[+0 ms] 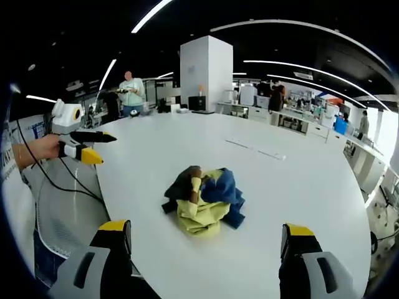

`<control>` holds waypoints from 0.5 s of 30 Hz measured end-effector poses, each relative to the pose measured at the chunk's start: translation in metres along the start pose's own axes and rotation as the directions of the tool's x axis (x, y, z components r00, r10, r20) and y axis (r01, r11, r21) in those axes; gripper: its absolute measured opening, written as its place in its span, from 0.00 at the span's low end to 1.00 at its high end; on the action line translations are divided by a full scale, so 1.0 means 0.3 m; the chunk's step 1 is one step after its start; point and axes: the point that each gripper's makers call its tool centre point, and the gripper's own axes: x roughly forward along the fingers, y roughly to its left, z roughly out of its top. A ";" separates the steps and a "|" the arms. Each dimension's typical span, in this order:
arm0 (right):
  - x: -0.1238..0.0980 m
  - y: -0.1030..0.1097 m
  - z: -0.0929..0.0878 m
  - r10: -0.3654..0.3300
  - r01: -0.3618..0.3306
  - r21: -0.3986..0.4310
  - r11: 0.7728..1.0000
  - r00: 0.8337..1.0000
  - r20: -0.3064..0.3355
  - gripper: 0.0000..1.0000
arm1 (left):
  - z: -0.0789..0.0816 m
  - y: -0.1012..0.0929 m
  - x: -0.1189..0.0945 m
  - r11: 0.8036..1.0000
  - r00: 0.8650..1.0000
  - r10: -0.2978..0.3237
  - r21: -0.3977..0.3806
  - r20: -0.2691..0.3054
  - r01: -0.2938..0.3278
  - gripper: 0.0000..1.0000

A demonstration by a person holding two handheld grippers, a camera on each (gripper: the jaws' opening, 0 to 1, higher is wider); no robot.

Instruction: Fold the garment on the visible template until the final outline fits inside the template.

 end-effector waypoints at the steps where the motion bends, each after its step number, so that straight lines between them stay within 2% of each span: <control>1: 0.000 0.000 0.002 0.001 -0.001 -0.001 1.000 1.000 0.001 0.99 | 0.000 0.000 0.001 1.000 1.000 0.000 0.001 0.000 0.000 0.93; 15: -0.002 -0.009 0.002 0.000 0.000 -0.002 1.000 1.000 0.000 0.99 | 0.013 -0.010 0.010 1.000 1.000 -0.010 0.011 0.002 0.010 0.93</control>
